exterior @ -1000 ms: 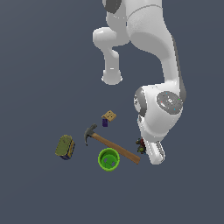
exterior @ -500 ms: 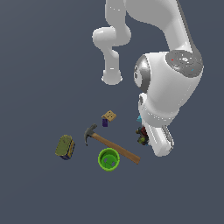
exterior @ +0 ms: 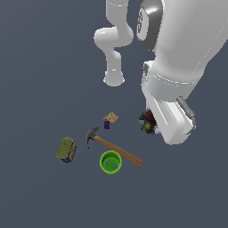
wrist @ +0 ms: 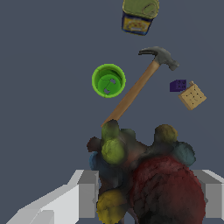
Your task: Pick up a designated object from a clutter of objects.
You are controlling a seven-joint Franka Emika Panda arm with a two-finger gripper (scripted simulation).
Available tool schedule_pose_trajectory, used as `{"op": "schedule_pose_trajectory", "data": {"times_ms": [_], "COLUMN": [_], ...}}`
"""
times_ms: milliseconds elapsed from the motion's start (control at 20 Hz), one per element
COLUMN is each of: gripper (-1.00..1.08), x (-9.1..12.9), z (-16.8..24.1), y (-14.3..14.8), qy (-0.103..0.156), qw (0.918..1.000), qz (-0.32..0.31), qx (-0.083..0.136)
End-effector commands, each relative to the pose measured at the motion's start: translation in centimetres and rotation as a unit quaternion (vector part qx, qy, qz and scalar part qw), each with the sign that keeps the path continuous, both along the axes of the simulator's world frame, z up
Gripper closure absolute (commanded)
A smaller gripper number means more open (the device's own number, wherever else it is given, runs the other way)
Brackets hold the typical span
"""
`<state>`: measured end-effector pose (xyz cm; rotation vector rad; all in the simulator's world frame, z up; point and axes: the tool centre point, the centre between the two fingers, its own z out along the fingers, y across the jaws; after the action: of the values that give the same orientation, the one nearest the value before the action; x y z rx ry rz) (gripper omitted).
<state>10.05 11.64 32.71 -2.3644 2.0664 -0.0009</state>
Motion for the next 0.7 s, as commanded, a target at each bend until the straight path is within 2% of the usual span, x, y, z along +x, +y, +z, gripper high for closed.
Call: {"op": "schedule_pose_trajectory", "data": {"times_ms": [0, 300, 650], "gripper": [1.08, 1.08, 1.08], "x": [0.1, 0.5, 0.9], "z": [2.7, 7.5, 10.6], "y": [-0.4, -1.2, -1.6], "qy": [0.000, 0.000, 0.001], "qw": [1.0000, 1.0000, 1.0000], "qz": [0.000, 0.000, 0.000], "qx": [0.000, 0.000, 0.000]}}
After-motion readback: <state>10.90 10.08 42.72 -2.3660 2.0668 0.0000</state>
